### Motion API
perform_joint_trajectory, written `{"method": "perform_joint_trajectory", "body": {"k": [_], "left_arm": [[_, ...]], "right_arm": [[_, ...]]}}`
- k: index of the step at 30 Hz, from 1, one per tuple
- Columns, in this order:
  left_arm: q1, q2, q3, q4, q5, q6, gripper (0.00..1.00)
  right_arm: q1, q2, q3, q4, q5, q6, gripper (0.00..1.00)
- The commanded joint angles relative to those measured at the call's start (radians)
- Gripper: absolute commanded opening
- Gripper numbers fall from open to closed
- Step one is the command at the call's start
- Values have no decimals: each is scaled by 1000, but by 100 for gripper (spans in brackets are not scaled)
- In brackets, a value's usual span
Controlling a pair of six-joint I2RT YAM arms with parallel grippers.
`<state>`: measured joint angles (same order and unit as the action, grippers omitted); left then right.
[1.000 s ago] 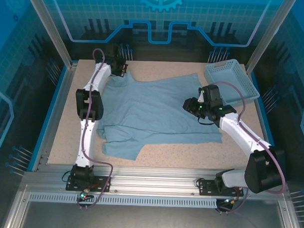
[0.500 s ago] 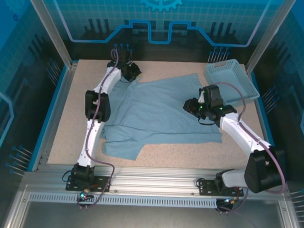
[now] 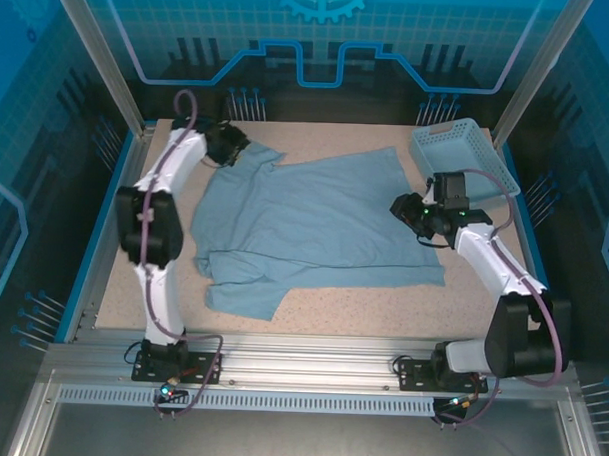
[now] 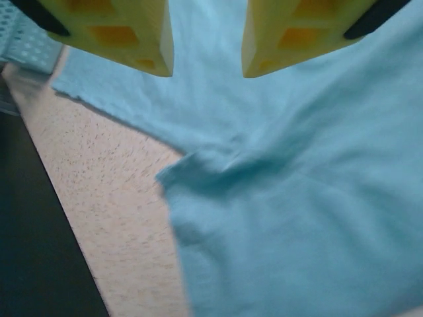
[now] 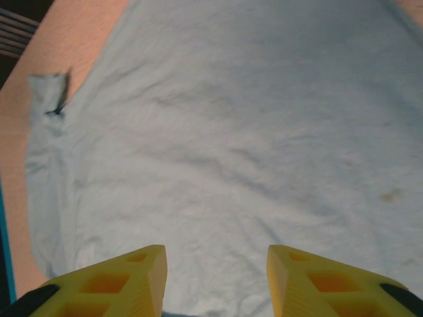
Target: Fold and stack the t-shirts
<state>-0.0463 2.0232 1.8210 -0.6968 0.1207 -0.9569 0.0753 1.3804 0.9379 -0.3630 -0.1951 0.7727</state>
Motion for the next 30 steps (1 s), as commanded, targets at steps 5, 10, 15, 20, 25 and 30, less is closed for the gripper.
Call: {"method": "perform_joint_trajectory", "body": {"k": [5,10,15,20,25,30], "left_arm": [[28,-56,-400,21,66,-133,24],[64,11,-439,39,32,-134,19],[97,139,-308,-28,-1,-70,19],[157,343,-39,-113,13,-10,19],[195,532,335,-145,79,66,20],[195,568,567,-119,83,130,44]], "right_arm": [[-9,193,23,-64,12,-21,40],[30,314,89,-108,60,-42,39],[44,422,161,-147,84,-38,38],[56,551,282,-187,82,-38,38],[61,690,482,-258,73,-69,38],[67,751,670,-328,62,-97,44]]}}
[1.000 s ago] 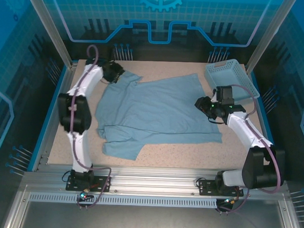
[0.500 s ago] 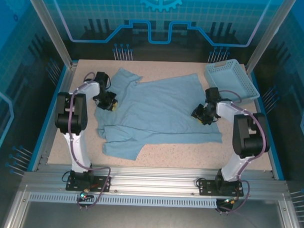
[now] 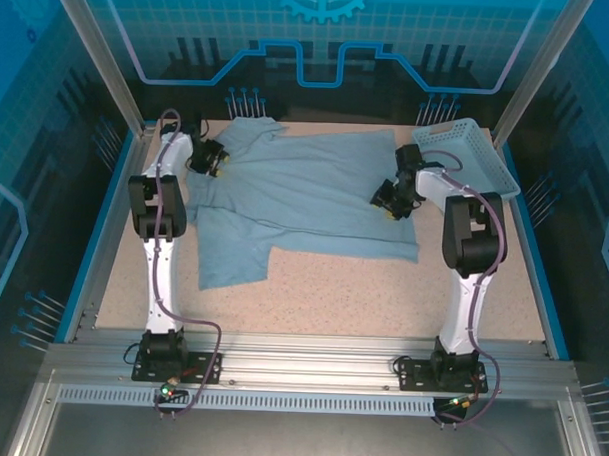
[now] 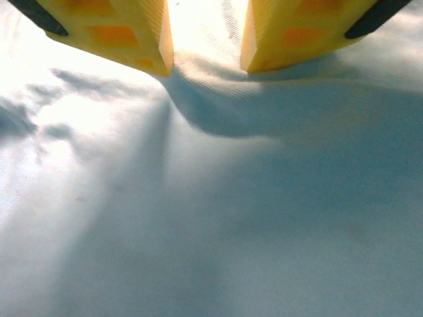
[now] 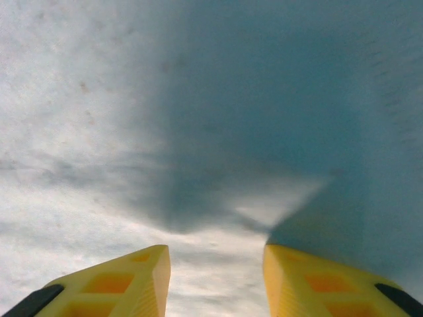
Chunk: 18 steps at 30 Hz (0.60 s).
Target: Fold and stack the t-shirts
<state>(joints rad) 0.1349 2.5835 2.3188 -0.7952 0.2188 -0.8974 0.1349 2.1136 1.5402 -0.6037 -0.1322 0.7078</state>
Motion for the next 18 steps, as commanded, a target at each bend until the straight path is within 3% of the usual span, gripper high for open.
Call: {"method": "perform_joint_trajectory", "body": {"k": [1,4,9,14,18], "left_arm": [[10,-27,64,-12,-36,93,49],[-10,-192,-39,-11,-137,157,65],[-5,-555,-509,-64,-248,97,66],[-6,-903,-1092,-59,-199,-22,60],[-6,-1043,-1351,-54,-159,-32,61]], "right_arm": [[8,8,85,-85,-10,-38,46],[13,-56,102,-86,3,-48,49],[9,-237,-11,-63,17,-14,54],[43,-438,-216,0,-51,54,55],[107,-582,-381,88,-130,91,57]]}}
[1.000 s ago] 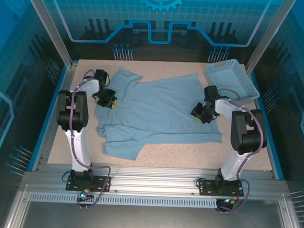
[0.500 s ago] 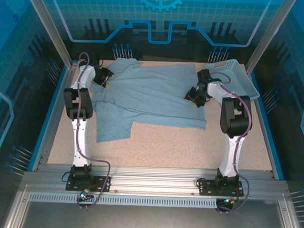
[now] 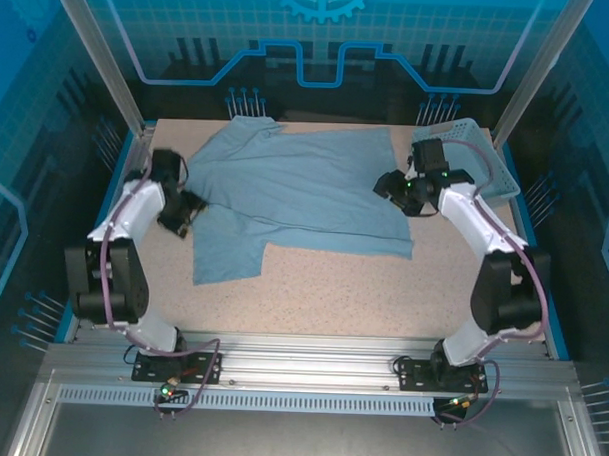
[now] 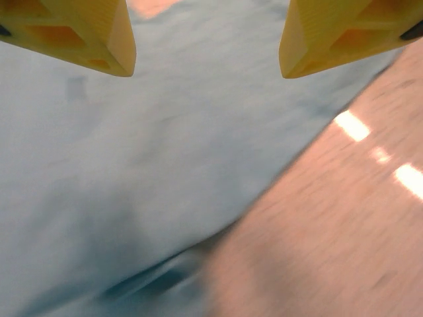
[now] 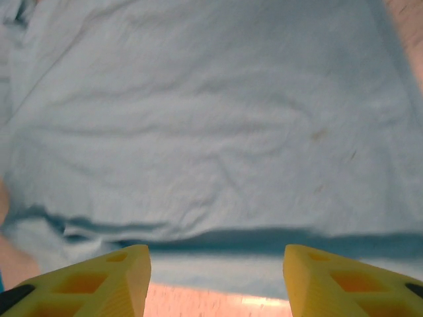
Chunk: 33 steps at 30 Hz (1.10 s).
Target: Fold and stack the t-shirts
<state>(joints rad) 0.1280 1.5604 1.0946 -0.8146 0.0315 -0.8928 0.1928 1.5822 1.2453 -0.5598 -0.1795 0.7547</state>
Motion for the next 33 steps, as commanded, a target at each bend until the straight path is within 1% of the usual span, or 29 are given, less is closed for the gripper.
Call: {"method": "perform_joint_trajectory", "body": {"k": [1,3,7,10,12,13,15,16,17,18,22,26,29,33], "left_arm": [[1,-37,-173,-27,49,-41,62],[-5,-66,-240,2,81,-47,62],[-10,-67,-296,25,82,-28,62],[-14,-37,-306,22,63,-12,59],[-15,-19,-321,61,51,-8,54],[-15,-9,-330,92,51,-11,50],[-20,17,-344,157,74,-17,34],[-29,27,-338,161,73,-21,22],[-39,24,-330,150,64,-25,7],[-51,7,-326,131,44,-32,0],[-74,-185,-345,5,-38,-112,0],[-79,-383,-386,-155,-89,-217,0],[-106,-496,-446,-191,-71,-301,0],[-111,-576,-524,-192,-17,-382,0]], "right_arm": [[61,-77,-118,50,-103,50,57],[73,-121,-168,51,-122,52,57],[74,-209,-246,29,-120,50,56],[67,-257,-285,3,-110,50,56],[60,-289,-309,-2,-100,56,56],[55,-303,-317,-9,-94,56,56],[44,-325,-326,-47,-52,53,56],[30,-336,-331,-76,-22,52,56],[8,-342,-335,-106,5,55,56],[-17,-345,-339,-127,21,60,56],[-117,-326,-345,-210,93,81,53],[-158,-263,-343,-219,126,102,51],[-170,-215,-360,-201,117,151,49],[-171,-170,-408,-160,105,203,48]]}}
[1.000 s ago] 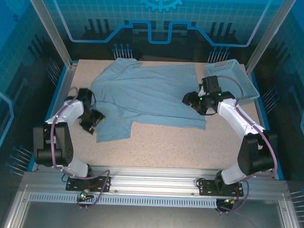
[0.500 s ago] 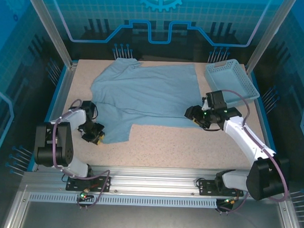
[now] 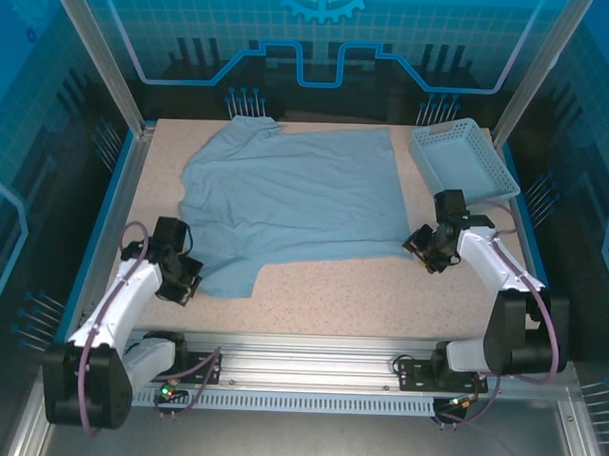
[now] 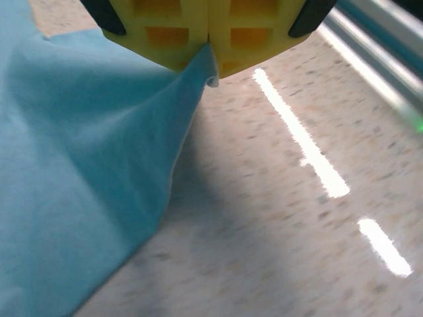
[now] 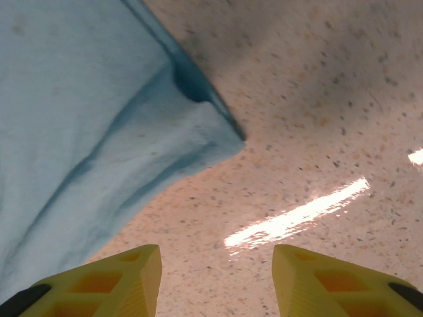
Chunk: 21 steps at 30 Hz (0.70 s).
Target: Fold and stack the t-shirts
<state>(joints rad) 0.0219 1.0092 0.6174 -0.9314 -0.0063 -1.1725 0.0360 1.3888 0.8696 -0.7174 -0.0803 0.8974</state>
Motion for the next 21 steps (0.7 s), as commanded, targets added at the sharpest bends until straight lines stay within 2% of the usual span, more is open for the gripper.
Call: {"method": "perform_joint_trajectory", "body": {"k": [1,6,10,17,21], "left_arm": [[-6,-31,-57,-72,25,-107,0],[-21,-43,-54,-88,31,-113,0],[-27,-45,-63,-80,30,-118,0],[-28,-29,-58,-67,29,-110,0],[-30,-11,-49,-59,28,-102,0]], "right_arm": [[-16,32,-44,15,0,71,47],[-22,79,-70,103,-16,78,40],[-23,126,-72,147,-77,107,38],[13,74,-154,171,-113,210,38],[24,110,-160,214,-116,230,38]]}}
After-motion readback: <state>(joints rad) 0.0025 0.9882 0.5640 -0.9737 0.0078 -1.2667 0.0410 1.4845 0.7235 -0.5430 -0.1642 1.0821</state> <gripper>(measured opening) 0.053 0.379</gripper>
